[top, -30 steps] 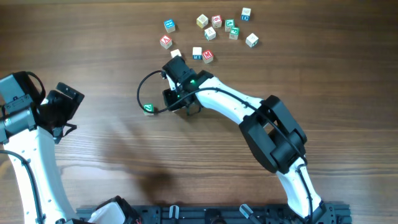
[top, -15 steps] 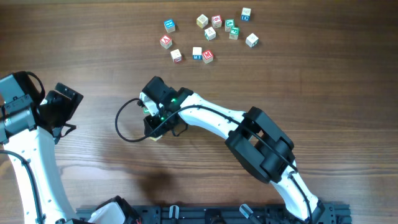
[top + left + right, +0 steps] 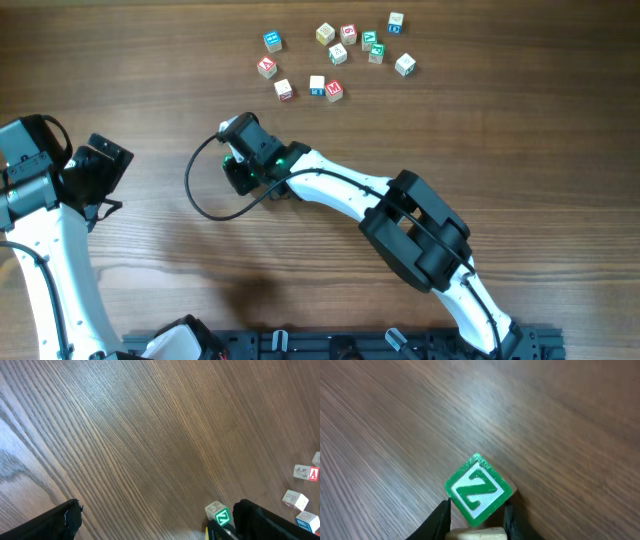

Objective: Form a circle

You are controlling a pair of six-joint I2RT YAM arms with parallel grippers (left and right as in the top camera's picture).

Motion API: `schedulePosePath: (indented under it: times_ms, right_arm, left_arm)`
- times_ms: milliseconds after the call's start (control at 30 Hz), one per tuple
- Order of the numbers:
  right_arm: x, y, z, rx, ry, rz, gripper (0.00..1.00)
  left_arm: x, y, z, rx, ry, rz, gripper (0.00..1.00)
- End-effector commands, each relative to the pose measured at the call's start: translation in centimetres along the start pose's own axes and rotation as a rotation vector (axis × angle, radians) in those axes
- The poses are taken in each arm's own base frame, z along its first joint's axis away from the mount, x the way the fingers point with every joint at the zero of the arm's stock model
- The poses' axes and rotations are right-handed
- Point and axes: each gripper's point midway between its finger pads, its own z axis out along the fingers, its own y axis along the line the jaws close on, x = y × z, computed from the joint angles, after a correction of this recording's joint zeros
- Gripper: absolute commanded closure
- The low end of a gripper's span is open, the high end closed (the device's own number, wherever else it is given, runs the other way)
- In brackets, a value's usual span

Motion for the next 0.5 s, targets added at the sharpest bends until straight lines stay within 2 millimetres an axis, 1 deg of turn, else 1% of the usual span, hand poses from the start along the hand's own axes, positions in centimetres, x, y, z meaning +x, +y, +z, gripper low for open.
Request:
schedulePosePath:
  times_ms: [0, 67, 167, 233, 333, 400, 467]
  right_arm:
    - [0.2, -0.1, 1.1, -0.021, -0.013, -0.019, 0.95]
    - [-0.6, 0.1, 1.0, -0.030, -0.047, -0.025, 0.95]
    - [-0.9, -0.4, 1.0, -0.010, -0.058, -0.024, 0.95]
    - [-0.6, -1.5, 0.6, 0.016, -0.030, -0.003, 0.95]
    - [-0.2, -3.6, -0.7, 0.053, 0.018, 0.035, 0.96]
    - [0.0, -5.9, -1.7, 0.103, 0.044, 0.065, 0.96]
    - [-0.3, -6.9, -1.8, 0.110, 0.035, 0.041, 0.96]
  left_arm:
    - [-0.1, 0.4, 0.2, -0.016, 0.000, -0.007, 0.00]
    - [-0.1, 0.4, 0.2, -0.016, 0.000, -0.007, 0.00]
    - [-0.1, 0.4, 0.2, -0.016, 0.000, -0.007, 0.00]
    - [-0.1, 0.4, 0.2, -0.016, 0.000, -0.007, 0.00]
    - [-0.1, 0.4, 0.2, -0.015, -0.001, -0.007, 0.00]
    - [-0.2, 0.3, 0.2, -0.014, -0.003, -0.007, 0.00]
    - [-0.2, 0.3, 0.2, -0.013, -0.003, -0.007, 0.00]
